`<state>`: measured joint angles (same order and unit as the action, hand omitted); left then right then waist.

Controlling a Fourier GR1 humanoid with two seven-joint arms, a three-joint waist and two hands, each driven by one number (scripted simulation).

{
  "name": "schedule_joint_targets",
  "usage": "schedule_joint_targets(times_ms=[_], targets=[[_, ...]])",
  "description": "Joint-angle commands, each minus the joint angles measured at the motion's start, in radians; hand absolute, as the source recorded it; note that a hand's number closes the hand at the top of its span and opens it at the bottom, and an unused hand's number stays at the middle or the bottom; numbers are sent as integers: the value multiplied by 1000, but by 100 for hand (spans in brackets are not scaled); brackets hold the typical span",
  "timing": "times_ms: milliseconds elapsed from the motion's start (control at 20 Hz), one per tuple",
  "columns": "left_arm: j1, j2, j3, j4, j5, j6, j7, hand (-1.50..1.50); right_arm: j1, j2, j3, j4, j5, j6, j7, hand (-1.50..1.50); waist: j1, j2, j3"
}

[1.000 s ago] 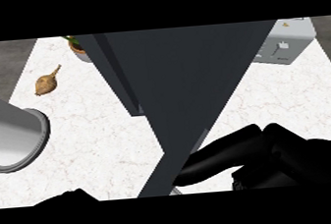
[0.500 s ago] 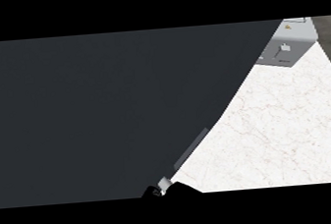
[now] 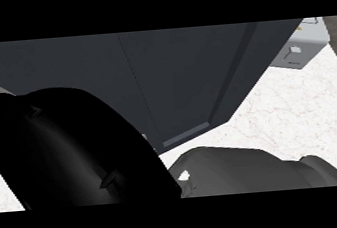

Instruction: Pick up the wine, place it into the cabinet and close the cabinet

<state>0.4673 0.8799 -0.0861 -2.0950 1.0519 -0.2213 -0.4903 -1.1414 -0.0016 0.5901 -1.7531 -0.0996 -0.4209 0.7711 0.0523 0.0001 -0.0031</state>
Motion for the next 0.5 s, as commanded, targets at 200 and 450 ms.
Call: schedule_joint_targets(times_ms=[200, 450], targets=[[7, 48, 156, 72, 113, -141, 27, 150, -133, 2, -115, 418, -123, -3, -216, 150, 13, 10, 1], [-20, 36, 156, 65, 110, -103, 69, 150, -198, 2, -129, 660, -161, -22, -365, 150, 3, 13, 1]])
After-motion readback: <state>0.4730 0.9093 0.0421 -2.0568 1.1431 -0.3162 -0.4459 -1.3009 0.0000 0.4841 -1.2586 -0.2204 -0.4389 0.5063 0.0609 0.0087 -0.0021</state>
